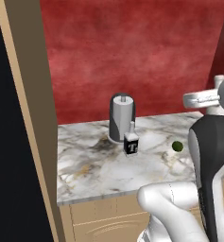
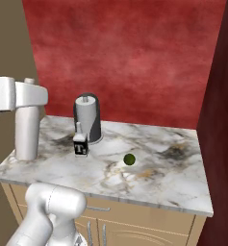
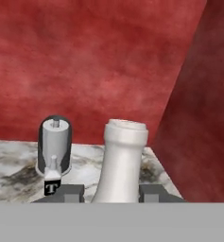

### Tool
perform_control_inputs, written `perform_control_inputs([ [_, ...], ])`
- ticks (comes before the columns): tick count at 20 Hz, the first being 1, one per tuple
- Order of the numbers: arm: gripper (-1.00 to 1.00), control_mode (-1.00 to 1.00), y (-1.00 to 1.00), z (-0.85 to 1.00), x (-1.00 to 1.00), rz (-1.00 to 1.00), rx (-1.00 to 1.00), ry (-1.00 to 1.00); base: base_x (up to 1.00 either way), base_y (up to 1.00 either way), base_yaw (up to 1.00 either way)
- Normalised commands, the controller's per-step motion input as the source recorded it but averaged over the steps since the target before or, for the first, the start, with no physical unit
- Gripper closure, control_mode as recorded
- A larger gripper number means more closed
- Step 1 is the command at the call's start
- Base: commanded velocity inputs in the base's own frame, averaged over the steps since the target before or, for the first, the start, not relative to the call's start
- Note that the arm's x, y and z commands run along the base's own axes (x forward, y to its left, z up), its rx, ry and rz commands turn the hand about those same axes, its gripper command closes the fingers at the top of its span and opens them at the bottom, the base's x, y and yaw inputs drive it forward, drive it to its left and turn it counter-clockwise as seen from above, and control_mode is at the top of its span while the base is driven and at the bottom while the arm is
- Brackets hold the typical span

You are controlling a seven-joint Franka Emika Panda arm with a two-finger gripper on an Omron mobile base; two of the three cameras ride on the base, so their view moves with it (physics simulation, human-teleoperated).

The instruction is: Place the liquors on the top shelf of the fridge to keep them out of children's reach, and place the lime on lower shelves for easy access.

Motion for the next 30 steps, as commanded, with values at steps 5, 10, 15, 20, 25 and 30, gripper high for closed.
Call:
perform_control_inputs([
  [5,1.00,-1.00,0.02,0.01,0.00,0.04,0.00,0.00,0.00,0.00,0.00],
  [10,1.00,-1.00,0.11,0.06,-0.05,0.09,-0.01,0.00,0.00,0.00,0.00],
  [15,1.00,1.00,0.06,0.04,-0.09,0.07,-0.02,0.00,-0.14,0.00,0.06],
  [20,1.00,1.00,0.00,0.00,0.00,0.00,0.00,0.00,-0.65,0.00,0.15],
  [25,1.00,1.00,0.00,0.00,0.00,0.00,0.00,0.00,-0.83,0.00,0.08],
  [30,1.00,1.00,0.00,0.00,0.00,0.00,0.00,0.00,-0.90,0.00,0.05],
])
